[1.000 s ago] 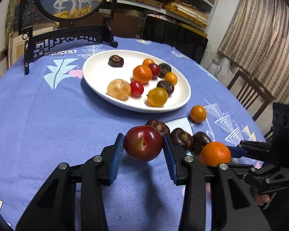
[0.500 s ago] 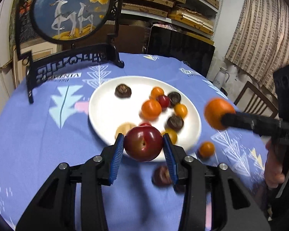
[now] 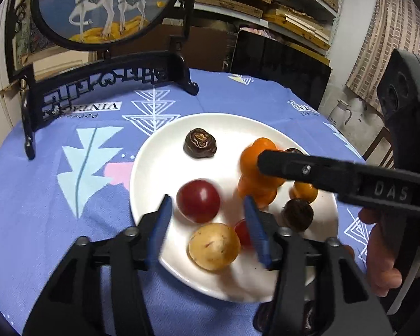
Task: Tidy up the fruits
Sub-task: 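Carry the plum onto the plate with the left tool while the right tool releases the mandarin there, then grasp a dark brown fruit with the right tool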
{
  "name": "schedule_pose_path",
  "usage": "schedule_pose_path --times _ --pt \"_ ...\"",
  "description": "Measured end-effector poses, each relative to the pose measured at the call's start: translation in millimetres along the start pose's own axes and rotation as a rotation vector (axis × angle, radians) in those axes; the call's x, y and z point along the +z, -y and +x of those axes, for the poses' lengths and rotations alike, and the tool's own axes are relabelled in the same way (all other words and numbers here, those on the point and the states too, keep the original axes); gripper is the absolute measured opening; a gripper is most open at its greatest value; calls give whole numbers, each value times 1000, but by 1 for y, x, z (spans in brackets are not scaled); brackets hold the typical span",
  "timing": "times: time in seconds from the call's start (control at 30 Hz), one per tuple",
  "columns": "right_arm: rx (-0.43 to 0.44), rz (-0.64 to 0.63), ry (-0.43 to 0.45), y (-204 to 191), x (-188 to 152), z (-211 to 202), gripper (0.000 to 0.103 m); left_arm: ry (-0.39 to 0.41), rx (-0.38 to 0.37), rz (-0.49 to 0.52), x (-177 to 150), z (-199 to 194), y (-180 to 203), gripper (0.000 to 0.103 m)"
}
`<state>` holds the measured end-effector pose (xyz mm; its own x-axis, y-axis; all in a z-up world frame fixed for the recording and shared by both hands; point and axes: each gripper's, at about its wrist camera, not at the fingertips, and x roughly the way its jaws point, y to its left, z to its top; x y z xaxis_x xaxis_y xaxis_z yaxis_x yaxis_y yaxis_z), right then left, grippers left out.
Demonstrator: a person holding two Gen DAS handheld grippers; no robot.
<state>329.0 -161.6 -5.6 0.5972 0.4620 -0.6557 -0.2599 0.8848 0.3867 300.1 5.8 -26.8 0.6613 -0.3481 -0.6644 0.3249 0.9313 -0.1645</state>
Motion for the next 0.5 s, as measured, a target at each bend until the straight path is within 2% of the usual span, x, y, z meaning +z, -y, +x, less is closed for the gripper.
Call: schedule_pose_path --times 0.1,0.2,0.27,0.4,0.5 --pt "-5 2 34 4 -5 -21 50 31 -11 -10 -5 -15 -1 67" --pt "7 6 64 10 -20 -45 50 36 -16 4 -18 -28 1 70" --pt "9 8 81 17 -39 -64 50 20 -31 30 -36 -38 7 71" --pt "0 25 117 36 -89 -95 50 -36 -52 90 -63 -45 23 80" --pt "-9 53 99 49 -115 -100 51 -77 -69 154 -81 -46 41 82"
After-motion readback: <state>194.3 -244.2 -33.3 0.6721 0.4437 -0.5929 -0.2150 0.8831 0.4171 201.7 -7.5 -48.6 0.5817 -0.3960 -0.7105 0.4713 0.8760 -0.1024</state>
